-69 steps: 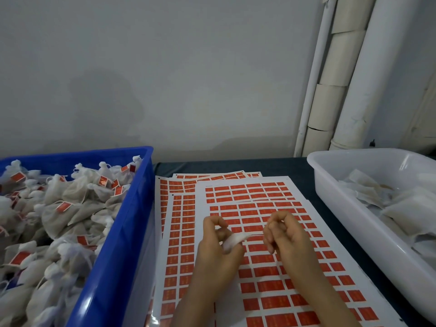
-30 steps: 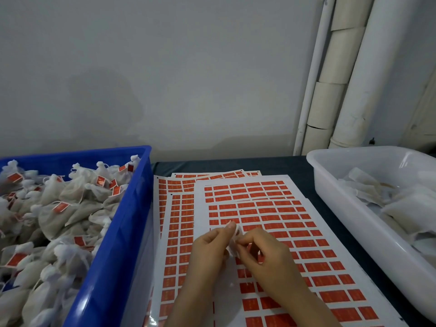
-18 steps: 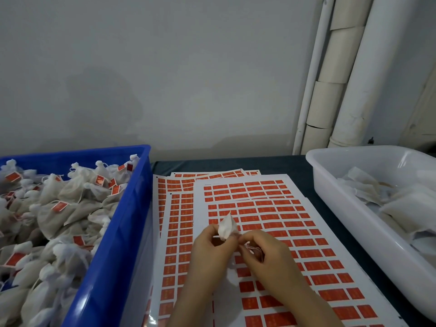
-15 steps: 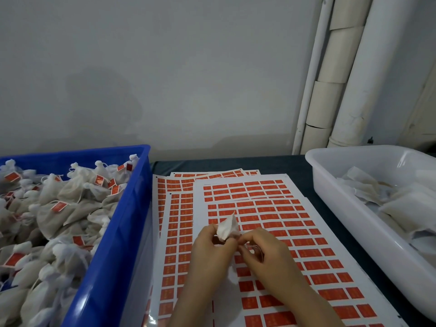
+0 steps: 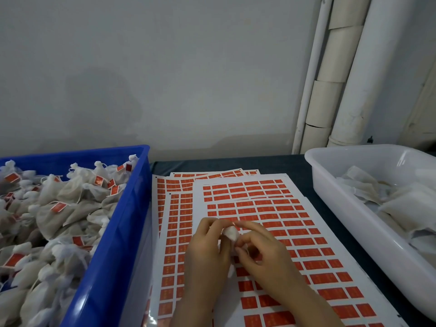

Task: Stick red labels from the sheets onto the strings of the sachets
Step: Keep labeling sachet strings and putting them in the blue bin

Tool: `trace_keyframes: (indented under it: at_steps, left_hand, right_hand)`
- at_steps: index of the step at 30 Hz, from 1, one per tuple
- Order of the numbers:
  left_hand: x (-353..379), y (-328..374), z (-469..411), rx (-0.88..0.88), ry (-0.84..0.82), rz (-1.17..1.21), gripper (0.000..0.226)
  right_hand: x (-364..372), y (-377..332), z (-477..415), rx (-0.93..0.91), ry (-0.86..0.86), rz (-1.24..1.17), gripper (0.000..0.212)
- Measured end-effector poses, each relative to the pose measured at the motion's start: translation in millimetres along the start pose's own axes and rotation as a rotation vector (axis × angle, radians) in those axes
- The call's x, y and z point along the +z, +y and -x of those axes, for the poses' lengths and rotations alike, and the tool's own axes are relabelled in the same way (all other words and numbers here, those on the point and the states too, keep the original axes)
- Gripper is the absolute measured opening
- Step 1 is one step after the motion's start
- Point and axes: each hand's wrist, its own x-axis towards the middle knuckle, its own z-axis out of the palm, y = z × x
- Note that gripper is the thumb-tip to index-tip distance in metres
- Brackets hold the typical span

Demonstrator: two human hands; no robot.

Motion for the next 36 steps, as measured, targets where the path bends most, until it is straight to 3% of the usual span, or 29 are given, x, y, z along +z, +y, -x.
trace_keyframes:
  at_steps: [4, 8, 13, 21, 28, 31, 36]
  left_hand:
    - [-2, 6, -1, -0.126, 0.039, 0.100, 0.029]
    - [1, 5, -3, -0.332, 0.082, 0.224, 0.023]
    - [4, -1, -6, -0.526, -0.009, 0.327, 0.023]
    - [-2, 0, -8, -0.671, -0.046, 0.444, 0.034]
    - [-8, 6, -10, -0.836, -0.138, 0.635, 0.006]
    - [-9, 7, -9, -0.827, -0.216, 0.784, 0.009]
    - [-8, 10, -8, -0.775, -0.173, 0.792, 0.011]
  right_hand:
    - [3, -1, 0, -0.015, 0.025, -0.007, 0.016]
    - [4, 1, -1, -0.051, 0.057, 0.036, 0.006]
    - [5, 4, 0, -0.085, 0.051, 0.113, 0.004]
    - [1, -8, 0, -0.146, 0.055, 0.245, 0.014]
    - [4, -9, -1, -0.196, 0.159, 0.306, 0.011]
    - [7, -11, -1, -0.230, 0.187, 0.332, 0.009]
    - [9, -8, 0, -0.187, 0.135, 0.243, 0.012]
